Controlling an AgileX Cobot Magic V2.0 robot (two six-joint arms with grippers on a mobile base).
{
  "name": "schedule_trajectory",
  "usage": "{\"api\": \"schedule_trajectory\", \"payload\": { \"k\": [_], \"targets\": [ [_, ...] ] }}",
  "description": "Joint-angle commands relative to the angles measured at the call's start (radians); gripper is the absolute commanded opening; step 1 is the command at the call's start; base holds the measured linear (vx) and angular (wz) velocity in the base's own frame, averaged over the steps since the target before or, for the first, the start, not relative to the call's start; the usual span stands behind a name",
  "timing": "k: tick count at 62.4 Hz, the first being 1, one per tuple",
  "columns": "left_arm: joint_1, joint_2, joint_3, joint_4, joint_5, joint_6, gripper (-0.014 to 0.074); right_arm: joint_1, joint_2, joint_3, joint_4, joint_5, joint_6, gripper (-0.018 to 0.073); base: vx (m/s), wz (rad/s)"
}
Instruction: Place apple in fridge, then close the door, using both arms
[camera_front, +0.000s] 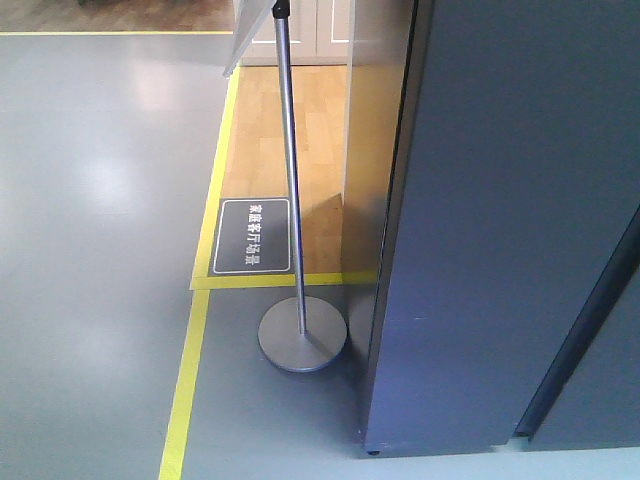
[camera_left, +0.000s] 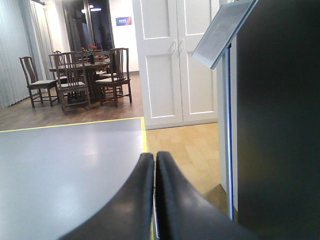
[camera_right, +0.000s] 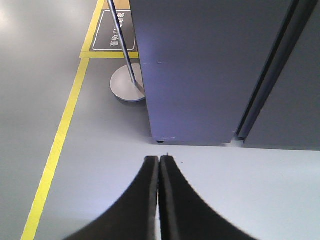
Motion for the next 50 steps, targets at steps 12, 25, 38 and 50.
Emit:
{"api": "schedule_trajectory", "payload": {
  "k": [12, 25, 38, 50],
  "targets": [
    [0.037, -0.018, 0.027, -0.009, -0.076, -0.002, -0.0006, -0.002, 0.019, -0.023, 0.0, -0.014, 0.0, -0.0003, 0.0, 0.0],
    [0.041, -0.015, 0.021, -0.009, -0.072, -0.002, -0.0006, -0.002, 0.019, -0.023, 0.0, -0.014, 0.0, -0.0003, 0.0, 0.0],
    [0.041, -0.015, 0.021, -0.009, -0.073, -0.002, -0.0006, -0.002, 0.019, -0.023, 0.0, -0.014, 0.0, -0.0003, 0.0, 0.0],
    [0.041, -0.015, 0.021, -0.009, -0.073, -0.002, -0.0006, -0.002, 0.019, -0.023, 0.0, -0.014, 0.0, -0.0003, 0.0, 0.0]
  ]
}}
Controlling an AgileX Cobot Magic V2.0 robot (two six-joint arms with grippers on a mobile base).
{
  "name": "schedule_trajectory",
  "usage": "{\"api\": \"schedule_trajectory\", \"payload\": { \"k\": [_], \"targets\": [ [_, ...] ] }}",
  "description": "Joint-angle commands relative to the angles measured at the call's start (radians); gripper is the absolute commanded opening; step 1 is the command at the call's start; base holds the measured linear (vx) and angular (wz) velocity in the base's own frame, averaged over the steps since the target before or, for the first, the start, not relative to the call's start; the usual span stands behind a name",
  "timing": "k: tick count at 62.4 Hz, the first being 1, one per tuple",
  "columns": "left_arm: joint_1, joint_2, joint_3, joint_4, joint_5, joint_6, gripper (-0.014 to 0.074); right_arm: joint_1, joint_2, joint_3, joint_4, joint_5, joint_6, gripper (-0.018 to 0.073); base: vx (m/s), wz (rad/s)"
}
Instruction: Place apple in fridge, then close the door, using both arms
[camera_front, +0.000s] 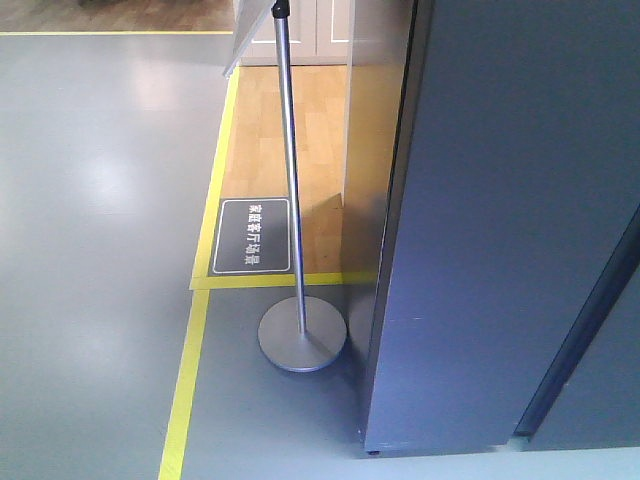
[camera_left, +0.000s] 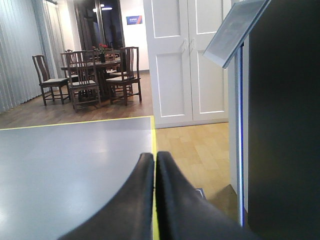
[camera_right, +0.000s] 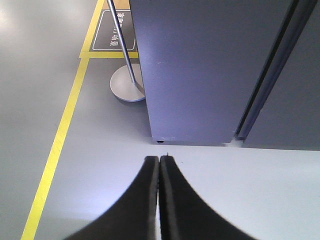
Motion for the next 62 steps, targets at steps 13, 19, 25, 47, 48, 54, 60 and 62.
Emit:
{"api": "schedule_trajectory", "payload": {
  "k": [13, 19, 25, 47, 48, 54, 60, 62],
  "targets": [
    [0.002, -0.015, 0.021, -0.009, -0.073, -0.002, -0.0006, -0.002, 0.019, -0.023, -0.013, -0.014, 0.0, -0.0003, 0.0, 0.0],
    [0.002, -0.015, 0.021, -0.009, -0.073, -0.002, -0.0006, -0.002, 0.018, -0.023, -0.064, -0.08, -0.031, -0.0003, 0.0, 0.0],
    [0.002, -0.015, 0.021, -0.009, -0.073, -0.002, -0.0006, -0.003, 0.018, -0.023, -0.056, -0.231, -0.086, -0.0003, 0.0, 0.0],
    [0.002, -0.015, 0.021, -0.009, -0.072, -0.002, -0.0006, -0.003, -0.03, 0.148, -0.037, -0.68, -0.111, -0.0003, 0.0, 0.0],
    [0.002, -0.015, 0.021, -0.009, -0.072, -0.002, -0.0006, -0.003, -0.038, 0.179, -0.037, -0.703, -0.111, -0.0003, 0.0, 0.0],
    [0.002, -0.015, 0.021, -0.009, -0.071, -0.002, -0.0006, -0.003, -0.103, 0.31, -0.046, -0.841, -0.111, -0.0003, 0.0, 0.0],
    [0.002, -0.015, 0.021, -0.009, -0.071, -0.002, -0.0006, -0.003, -0.151, 0.428, -0.046, -0.966, -0.111, -0.0003, 0.0, 0.0],
    [0.002, -0.015, 0.021, -0.009, -0.071, -0.002, -0.0006, -0.003, -0.157, 0.47, -0.046, -1.011, -0.109, -0.0003, 0.0, 0.0]
  ]
}}
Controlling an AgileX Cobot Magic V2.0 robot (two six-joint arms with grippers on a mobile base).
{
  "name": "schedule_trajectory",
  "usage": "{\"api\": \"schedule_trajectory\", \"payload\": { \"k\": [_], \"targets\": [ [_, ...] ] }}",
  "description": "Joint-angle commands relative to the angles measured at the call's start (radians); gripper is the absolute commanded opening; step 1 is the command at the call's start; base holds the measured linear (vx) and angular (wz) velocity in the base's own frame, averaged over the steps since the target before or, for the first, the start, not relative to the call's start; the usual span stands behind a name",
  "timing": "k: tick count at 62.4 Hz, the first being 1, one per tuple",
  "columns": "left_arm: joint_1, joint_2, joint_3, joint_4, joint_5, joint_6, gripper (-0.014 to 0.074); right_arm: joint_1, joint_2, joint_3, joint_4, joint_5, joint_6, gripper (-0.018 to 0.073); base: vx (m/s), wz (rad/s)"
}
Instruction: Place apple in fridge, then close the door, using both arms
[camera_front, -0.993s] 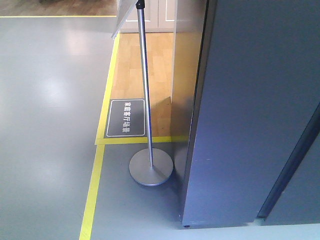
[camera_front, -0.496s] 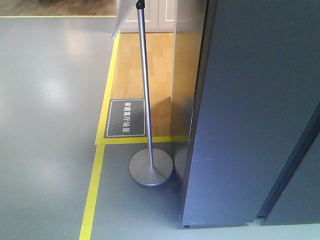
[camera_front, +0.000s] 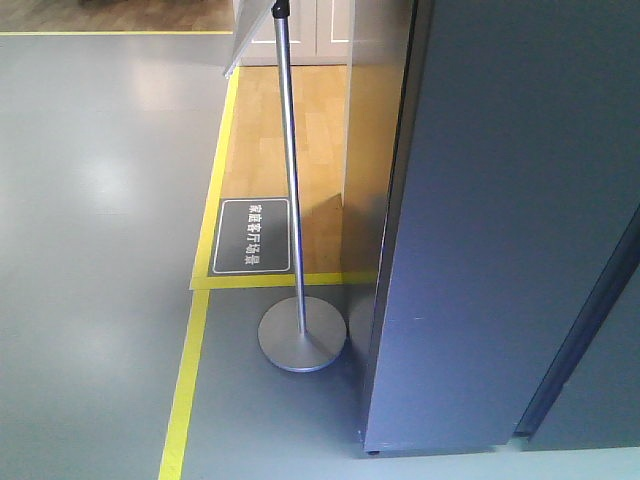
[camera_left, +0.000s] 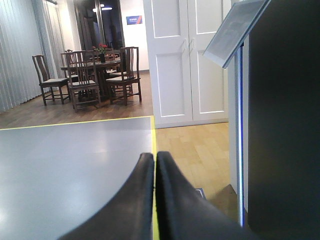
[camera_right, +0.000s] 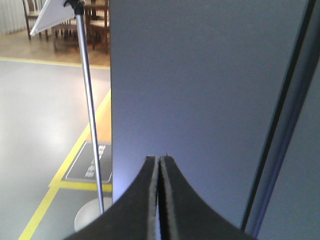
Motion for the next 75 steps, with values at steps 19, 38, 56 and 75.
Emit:
{"api": "schedule_trajectory", "payload": {
  "k": [19, 38, 56, 75],
  "targets": [
    [0.002, -0.015, 0.021, -0.009, -0.069, -0.002, -0.0006, -0.014, -0.023, 0.282, 0.002, -0.48, 0.002, -0.0003, 0.0, 0.0],
    [0.002, -0.015, 0.021, -0.009, -0.069, -0.002, -0.0006, -0.031, -0.023, 0.312, 0.03, -0.467, 0.014, -0.0003, 0.0, 0.0],
    [0.002, -0.015, 0.021, -0.009, -0.069, -0.002, -0.0006, -0.029, -0.021, 0.311, 0.03, -0.458, 0.015, -0.0003, 0.0, 0.0],
    [0.002, -0.015, 0.021, -0.009, -0.069, -0.002, -0.0006, -0.029, -0.021, 0.311, 0.035, -0.467, 0.03, -0.0003, 0.0, 0.0]
  ]
}}
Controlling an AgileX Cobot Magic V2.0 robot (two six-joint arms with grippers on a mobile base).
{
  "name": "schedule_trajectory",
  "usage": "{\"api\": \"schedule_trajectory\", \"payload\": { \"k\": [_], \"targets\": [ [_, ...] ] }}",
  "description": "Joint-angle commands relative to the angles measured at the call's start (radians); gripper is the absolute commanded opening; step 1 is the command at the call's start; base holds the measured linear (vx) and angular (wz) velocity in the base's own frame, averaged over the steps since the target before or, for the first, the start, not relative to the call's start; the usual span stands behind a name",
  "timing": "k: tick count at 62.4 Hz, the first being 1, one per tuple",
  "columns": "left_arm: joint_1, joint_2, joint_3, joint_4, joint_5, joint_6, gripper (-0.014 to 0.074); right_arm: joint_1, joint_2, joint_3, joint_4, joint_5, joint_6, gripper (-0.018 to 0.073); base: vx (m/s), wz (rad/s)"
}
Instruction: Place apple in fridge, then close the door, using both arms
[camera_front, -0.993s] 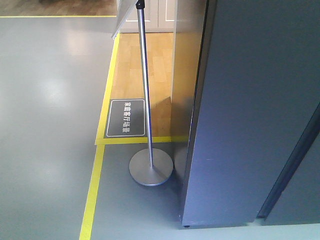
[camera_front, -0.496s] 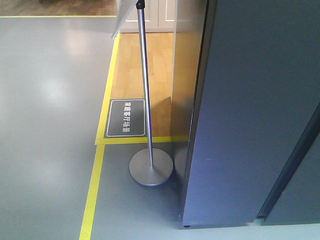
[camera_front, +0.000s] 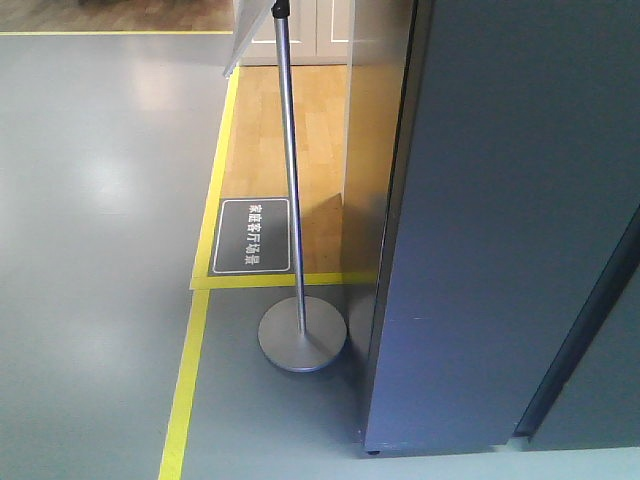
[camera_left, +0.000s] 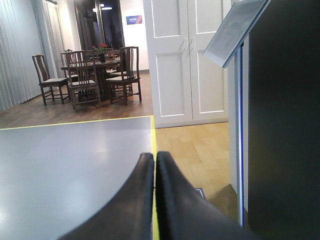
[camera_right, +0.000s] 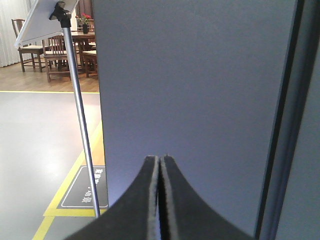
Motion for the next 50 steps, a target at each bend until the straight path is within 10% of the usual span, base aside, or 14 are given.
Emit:
{"api": "schedule_trajectory", "payload": {
  "k": [1, 50],
  "targets": [
    [0.002, -0.015, 0.021, -0.009, -0.069, -0.002, -0.0006, -0.006, -0.013, 0.015, 0.001, -0.08, 0.004, -0.0003, 0.0, 0.0],
    [0.002, -0.015, 0.021, -0.009, -0.069, -0.002, -0.0006, -0.006, -0.013, 0.015, -0.006, -0.073, 0.001, -0.0003, 0.0, 0.0]
  ]
}}
